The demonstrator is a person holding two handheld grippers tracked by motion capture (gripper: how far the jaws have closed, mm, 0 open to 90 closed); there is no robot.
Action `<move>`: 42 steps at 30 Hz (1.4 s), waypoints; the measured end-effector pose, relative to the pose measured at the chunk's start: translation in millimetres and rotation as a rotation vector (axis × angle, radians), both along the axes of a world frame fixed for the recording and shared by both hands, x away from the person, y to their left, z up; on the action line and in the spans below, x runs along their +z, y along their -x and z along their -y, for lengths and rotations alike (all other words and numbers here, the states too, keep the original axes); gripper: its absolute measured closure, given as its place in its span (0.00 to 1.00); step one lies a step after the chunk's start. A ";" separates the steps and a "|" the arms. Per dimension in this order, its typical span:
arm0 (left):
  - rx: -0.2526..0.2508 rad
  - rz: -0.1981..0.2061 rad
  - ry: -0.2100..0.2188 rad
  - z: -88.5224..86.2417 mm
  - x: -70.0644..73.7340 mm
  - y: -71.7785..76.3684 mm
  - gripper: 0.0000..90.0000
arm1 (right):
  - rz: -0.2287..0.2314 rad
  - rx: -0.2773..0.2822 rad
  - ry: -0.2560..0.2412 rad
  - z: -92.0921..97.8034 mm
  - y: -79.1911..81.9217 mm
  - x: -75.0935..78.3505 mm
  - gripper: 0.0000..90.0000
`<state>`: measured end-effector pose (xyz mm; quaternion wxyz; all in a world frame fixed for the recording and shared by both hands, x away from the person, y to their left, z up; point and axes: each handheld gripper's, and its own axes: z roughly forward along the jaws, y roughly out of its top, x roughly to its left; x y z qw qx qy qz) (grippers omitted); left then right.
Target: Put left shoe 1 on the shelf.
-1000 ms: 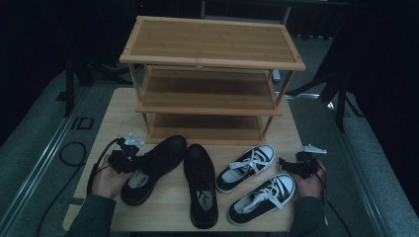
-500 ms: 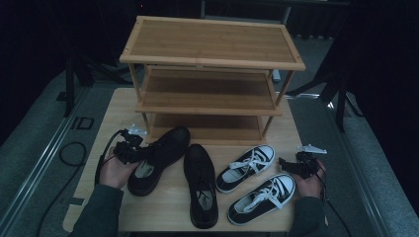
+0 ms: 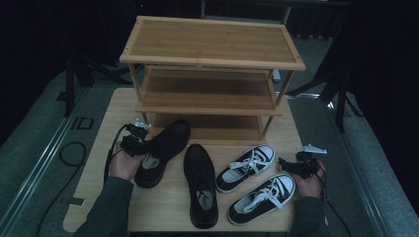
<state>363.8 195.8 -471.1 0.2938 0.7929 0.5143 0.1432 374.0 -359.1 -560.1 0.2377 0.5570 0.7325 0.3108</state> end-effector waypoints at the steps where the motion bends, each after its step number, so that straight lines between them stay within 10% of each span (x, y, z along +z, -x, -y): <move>1: 0.006 0.001 0.002 0.8 -0.1 -1.8 0.98 | 0.000 0.000 0.000 0.0 0.0 0.0 0.13; 25: 0.138 0.013 0.037 8.3 -4.6 -27.5 0.98 | 0.000 0.000 0.000 0.0 0.0 0.0 0.13; 42: 0.040 0.032 0.046 2.9 -6.7 -25.2 0.69 | 0.000 0.000 0.000 0.0 0.0 0.0 0.13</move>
